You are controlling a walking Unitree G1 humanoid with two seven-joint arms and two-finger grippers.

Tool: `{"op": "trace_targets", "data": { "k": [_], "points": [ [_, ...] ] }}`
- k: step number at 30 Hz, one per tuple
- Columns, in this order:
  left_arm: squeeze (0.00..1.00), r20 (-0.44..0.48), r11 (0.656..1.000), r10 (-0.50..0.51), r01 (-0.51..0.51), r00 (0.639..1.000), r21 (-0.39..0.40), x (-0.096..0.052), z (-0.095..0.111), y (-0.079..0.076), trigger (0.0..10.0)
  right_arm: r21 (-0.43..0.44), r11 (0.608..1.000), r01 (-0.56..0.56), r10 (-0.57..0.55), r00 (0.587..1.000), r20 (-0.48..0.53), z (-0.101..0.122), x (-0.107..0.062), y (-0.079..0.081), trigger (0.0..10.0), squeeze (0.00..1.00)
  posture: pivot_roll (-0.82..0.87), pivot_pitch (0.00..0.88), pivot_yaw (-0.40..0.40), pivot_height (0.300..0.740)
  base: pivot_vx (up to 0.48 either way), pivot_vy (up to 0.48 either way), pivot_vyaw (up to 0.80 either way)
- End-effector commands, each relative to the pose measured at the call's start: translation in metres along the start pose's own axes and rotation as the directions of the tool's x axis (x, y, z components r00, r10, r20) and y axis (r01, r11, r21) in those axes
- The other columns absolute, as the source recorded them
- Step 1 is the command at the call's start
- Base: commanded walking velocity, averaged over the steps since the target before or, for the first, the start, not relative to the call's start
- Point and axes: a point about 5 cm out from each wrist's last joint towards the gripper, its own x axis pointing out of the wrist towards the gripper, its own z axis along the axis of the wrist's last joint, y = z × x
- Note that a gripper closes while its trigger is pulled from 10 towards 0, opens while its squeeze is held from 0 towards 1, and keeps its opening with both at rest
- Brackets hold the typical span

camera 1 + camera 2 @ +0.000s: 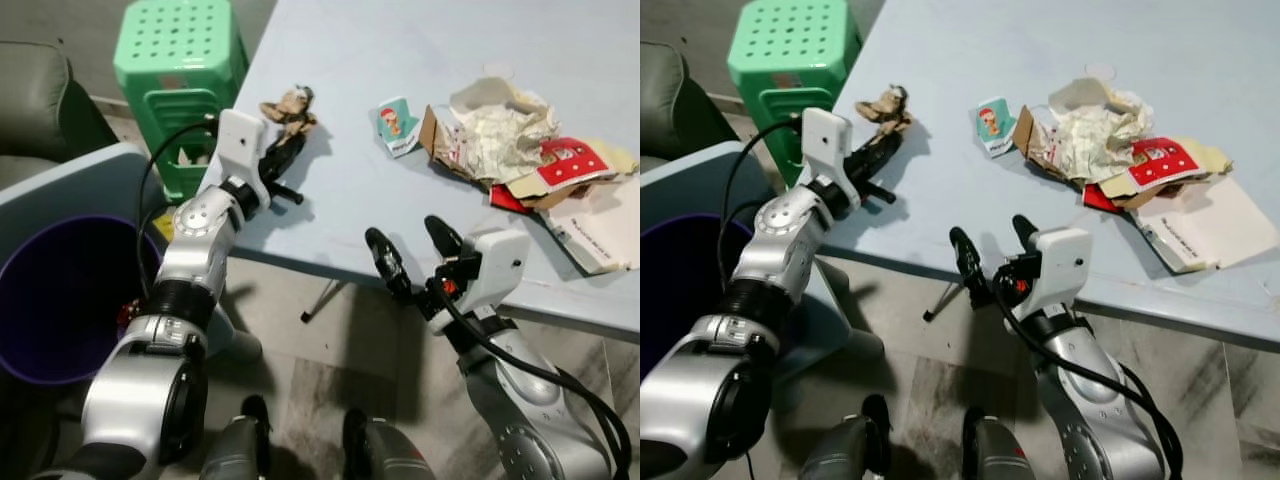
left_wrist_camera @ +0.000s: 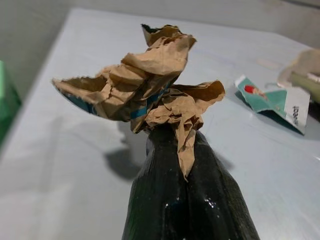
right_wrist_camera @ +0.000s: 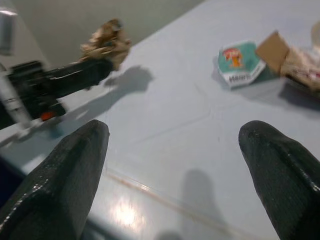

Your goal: Picking trash to rubbish bin

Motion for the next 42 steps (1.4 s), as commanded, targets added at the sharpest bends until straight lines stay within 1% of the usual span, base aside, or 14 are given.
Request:
{"op": "trace_targets", "data": {
  "k": [1,5,10,14,16,18,21,26,28,30,33,35,40,42],
  "points": [
    [0.0,0.007,1.0,0.013,-0.013,1.0,-0.004,-0.003,0.001,0.0,10.0,-0.007,1.0,0.002,-0.002,1.0,0.01,-0.001,0.0,-0.003,10.0,0.0,-0.1,0.172,-0.007,0.74,0.0,0.0,0.0],
    [0.0,0.014,0.997,0.061,-0.06,0.998,-0.038,-0.009,0.0,0.001,10.0,-0.016,1.0,0.007,-0.007,1.0,0.02,-0.004,0.005,-0.008,10.0,0.0,-0.09,0.153,-0.011,0.74,0.0,0.0,0.0],
    [0.0,0.007,0.994,0.108,-0.108,0.994,-0.033,-0.018,-0.002,0.001,10.0,-0.026,0.999,0.019,-0.018,0.999,0.039,-0.007,0.011,-0.013,10.0,0.0,-0.08,0.136,-0.01,0.74,0.0,0.0,0.0],
    [0.0,-0.004,0.987,0.153,-0.153,0.988,-0.041,-0.029,-0.005,0.003,10.0,-0.048,0.997,0.068,-0.065,0.996,0.055,-0.012,0.013,-0.023,10.0,0.0,-0.08,0.112,-0.011,0.74,0.0,0.0,0.0],
    [0.0,-0.006,0.986,0.161,-0.161,0.987,-0.04,-0.03,-0.005,0.004,10.0,-0.053,0.996,0.077,-0.074,0.996,0.056,-0.012,0.013,-0.025,10.0,0.0,-0.08,0.113,-0.011,0.74,0.0,0.0,0.0],
    [0.0,-0.016,0.981,0.184,-0.184,0.983,-0.058,-0.034,-0.009,0.004,10.0,-0.065,0.992,0.104,-0.1,0.993,0.059,-0.013,0.013,-0.032,10.0,0.0,-0.08,0.099,-0.014,0.74,0.0,0.0,0.0],
    [0.0,-0.028,0.982,0.187,-0.188,0.982,-0.03,-0.039,-0.012,0.0,10.0,-0.087,0.987,0.138,-0.132,0.989,0.071,-0.015,0.013,-0.04,10.0,0.0,-0.08,0.087,-0.016,0.74,0.0,0.0,0.0],
    [0.0,-0.035,0.98,0.2,-0.2,0.979,-0.003,-0.043,-0.015,-0.002,10.0,-0.11,0.98,0.168,-0.161,0.984,0.071,-0.016,0.013,-0.049,10.0,0.0,-0.08,0.077,-0.023,0.74,0.0,0.0,0.0],
    [0.0,-0.042,0.979,0.205,-0.205,0.978,-0.002,-0.044,-0.017,-0.003,10.0,-0.121,0.972,0.201,-0.194,0.979,0.068,-0.017,0.012,-0.056,10.0,0.0,-0.08,0.078,-0.025,0.74,0.0,0.0,0.0],
    [0.0,-0.057,0.977,0.213,-0.213,0.975,0.002,-0.047,-0.022,-0.006,10.0,-0.152,0.954,0.26,-0.253,0.965,0.062,-0.019,0.008,-0.067,10.0,0.0,-0.09,0.085,-0.025,0.74,0.0,0.0,0.0],
    [0.0,-0.064,0.977,0.213,-0.213,0.975,0.006,-0.049,-0.027,-0.009,10.0,-0.16,0.942,0.294,-0.289,0.956,0.053,-0.021,0.005,-0.073,10.0,0.0,-0.09,0.094,-0.021,0.74,0.0,0.0,0.0],
    [0.0,-0.073,0.977,0.213,-0.213,0.974,0.003,-0.05,-0.029,-0.009,10.0,-0.142,0.943,0.302,-0.299,0.953,0.044,-0.023,0.003,-0.074,10.0,0.0,-0.09,0.095,-0.019,0.74,0.0,0.0,0.0],
    [0.0,-0.091,0.974,0.226,-0.227,0.97,-0.003,-0.054,-0.034,-0.007,10.0,-0.157,0.936,0.314,-0.311,0.949,0.046,-0.025,-0.002,-0.073,10.0,0.0,-0.09,0.099,-0.027,0.74,0.0,0.0,0.0],
    [0.0,-0.094,0.968,0.252,-0.25,0.963,0.037,-0.061,-0.039,-0.006,10.0,-0.172,0.934,0.314,-0.311,0.949,0.045,-0.03,-0.003,-0.072,10.0,0.0,-0.08,0.085,-0.041,0.74,0.0,0.0,0.0]
  ]
}}
